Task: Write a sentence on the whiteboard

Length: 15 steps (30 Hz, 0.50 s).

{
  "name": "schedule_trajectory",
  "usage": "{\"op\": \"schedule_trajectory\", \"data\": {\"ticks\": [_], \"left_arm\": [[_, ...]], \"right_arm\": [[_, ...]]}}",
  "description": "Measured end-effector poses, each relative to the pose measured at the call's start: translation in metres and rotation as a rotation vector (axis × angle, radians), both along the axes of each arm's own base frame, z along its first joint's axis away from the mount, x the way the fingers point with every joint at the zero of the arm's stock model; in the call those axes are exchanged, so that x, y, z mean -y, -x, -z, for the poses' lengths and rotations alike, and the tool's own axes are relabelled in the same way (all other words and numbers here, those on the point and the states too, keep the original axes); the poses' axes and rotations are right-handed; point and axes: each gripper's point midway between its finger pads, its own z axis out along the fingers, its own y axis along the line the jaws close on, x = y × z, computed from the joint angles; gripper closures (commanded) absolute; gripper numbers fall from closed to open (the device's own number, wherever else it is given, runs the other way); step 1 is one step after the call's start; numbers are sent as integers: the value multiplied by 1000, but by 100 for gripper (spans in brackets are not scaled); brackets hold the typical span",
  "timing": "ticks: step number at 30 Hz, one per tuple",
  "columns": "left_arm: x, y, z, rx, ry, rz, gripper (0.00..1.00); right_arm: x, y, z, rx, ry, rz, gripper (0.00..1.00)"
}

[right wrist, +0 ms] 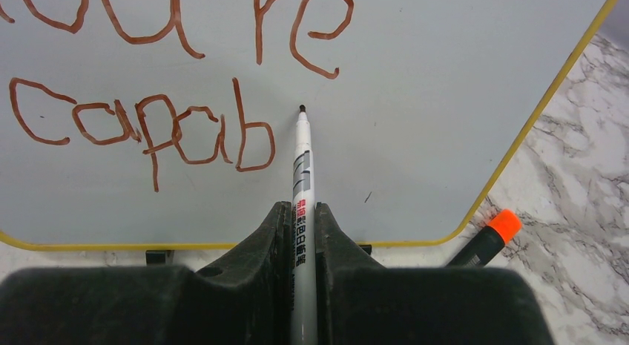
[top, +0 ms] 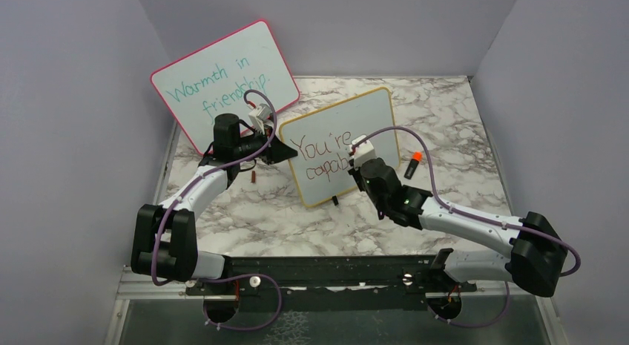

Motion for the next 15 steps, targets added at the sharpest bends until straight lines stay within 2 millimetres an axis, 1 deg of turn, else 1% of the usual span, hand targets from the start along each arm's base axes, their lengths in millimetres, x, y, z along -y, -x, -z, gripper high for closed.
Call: {"op": "schedule_trajectory", "data": {"ticks": [8, 15], "left_arm": [[0, 0, 0, -2, -1, 0, 100], [0, 0, 0, -2, -1, 0, 100]], "right_arm": [[-2, 2, 2, -23, -2, -6, 99], [1, 10, 15, -88, 0, -5, 99]]}}
